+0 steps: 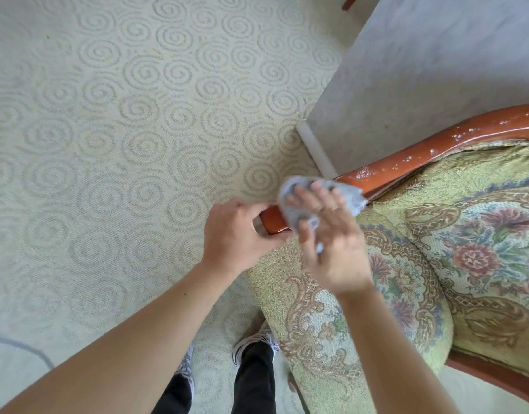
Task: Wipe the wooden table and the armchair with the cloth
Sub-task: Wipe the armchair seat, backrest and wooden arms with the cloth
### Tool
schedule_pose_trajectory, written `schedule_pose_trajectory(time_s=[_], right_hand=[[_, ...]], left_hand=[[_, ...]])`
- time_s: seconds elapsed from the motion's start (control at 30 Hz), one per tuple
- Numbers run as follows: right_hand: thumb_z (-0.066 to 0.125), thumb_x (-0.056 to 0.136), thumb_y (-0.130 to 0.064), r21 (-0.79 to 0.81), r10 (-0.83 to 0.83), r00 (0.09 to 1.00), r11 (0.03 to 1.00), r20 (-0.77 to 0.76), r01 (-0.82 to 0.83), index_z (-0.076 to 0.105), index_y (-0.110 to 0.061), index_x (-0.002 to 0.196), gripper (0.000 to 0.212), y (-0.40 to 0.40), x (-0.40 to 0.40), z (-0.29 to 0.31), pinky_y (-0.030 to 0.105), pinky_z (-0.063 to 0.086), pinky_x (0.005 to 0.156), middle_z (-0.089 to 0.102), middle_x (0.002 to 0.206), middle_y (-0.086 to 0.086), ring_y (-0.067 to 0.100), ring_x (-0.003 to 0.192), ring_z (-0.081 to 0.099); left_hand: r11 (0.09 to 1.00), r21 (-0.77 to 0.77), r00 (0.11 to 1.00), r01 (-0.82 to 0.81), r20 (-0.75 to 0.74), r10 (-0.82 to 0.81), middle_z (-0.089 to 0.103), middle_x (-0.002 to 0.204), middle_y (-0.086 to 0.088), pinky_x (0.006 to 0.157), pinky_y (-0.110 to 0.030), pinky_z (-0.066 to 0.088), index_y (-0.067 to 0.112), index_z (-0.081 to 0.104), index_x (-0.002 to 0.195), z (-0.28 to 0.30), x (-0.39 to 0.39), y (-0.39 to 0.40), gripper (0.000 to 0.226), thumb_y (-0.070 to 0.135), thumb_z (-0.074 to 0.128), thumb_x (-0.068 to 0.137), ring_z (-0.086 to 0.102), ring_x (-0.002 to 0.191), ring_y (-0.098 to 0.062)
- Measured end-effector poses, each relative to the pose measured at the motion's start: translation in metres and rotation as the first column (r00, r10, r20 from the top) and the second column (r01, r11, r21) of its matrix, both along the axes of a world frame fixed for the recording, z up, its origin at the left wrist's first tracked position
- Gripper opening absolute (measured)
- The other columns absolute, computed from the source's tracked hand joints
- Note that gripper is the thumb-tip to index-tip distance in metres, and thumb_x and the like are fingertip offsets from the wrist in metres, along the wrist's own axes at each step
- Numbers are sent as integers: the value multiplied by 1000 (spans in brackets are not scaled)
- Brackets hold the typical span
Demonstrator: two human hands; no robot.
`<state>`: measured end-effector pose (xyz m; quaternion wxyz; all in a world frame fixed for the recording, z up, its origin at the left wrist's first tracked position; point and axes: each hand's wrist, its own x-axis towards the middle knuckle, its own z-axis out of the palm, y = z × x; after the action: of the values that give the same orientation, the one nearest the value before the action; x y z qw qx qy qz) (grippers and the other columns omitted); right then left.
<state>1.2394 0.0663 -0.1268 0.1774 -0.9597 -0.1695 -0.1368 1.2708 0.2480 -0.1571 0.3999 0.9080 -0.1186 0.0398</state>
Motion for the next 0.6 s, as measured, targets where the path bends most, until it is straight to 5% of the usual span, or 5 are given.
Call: schedule_pose_trajectory(time_s=[0.07, 0.17, 0.33, 0.47, 0.6], right_hand=[[34, 106, -26, 136, -231, 973, 963, -28, 233, 52, -8, 139, 42, -17, 14, 8, 62, 52, 94, 39, 145, -5, 41, 132, 51], [25, 106, -41, 259, -426, 890, 852, -164, 456, 50, -20, 143, 50, -16, 21, 13, 65, 47, 100, 25, 142, -26, 33, 143, 35], [33, 105, -21, 338, -187, 970, 913, -156, 230, 55, -10, 139, 42, 29, -13, 7, 53, 29, 119, 48, 150, 6, 27, 149, 29], [34, 105, -22, 326, -47, 980, 939, -193, 109, 63, -9, 132, 42, 38, -26, 1, 42, 20, 123, 56, 144, -1, 14, 148, 31], [35, 106, -23, 320, -138, 981, 931, -136, 175, 58, -15, 136, 39, 0, -1, 5, 42, 21, 123, 50, 148, -5, 14, 149, 29]], left_hand=[[999, 44, 1000, 5, 22, -6, 70, 66, 1, 59, -28, 49, 23, 79, 93, 0, 0, 1, 56, 70, 65, 67, 59, 56, -15], [996, 92, 1000, 0, 12, -1, 71, 71, 1, 65, -31, 52, 21, 79, 99, 1, 0, 3, 64, 74, 62, 68, 60, 62, -15], [988, -147, 989, 41, -133, -60, 72, 80, 6, 68, -24, 49, 20, 74, 97, -3, 1, 3, 45, 52, 85, 66, 65, 72, -11], [982, -151, 969, 118, -198, -147, 63, 69, 7, 58, -27, 43, 27, 58, 84, 0, 9, -5, 32, 53, 67, 68, 61, 63, -14], [983, -109, 957, 150, -234, -172, 72, 102, 18, 76, -24, 52, 36, 61, 116, 15, 20, -19, 61, 71, 72, 68, 68, 90, -1]])
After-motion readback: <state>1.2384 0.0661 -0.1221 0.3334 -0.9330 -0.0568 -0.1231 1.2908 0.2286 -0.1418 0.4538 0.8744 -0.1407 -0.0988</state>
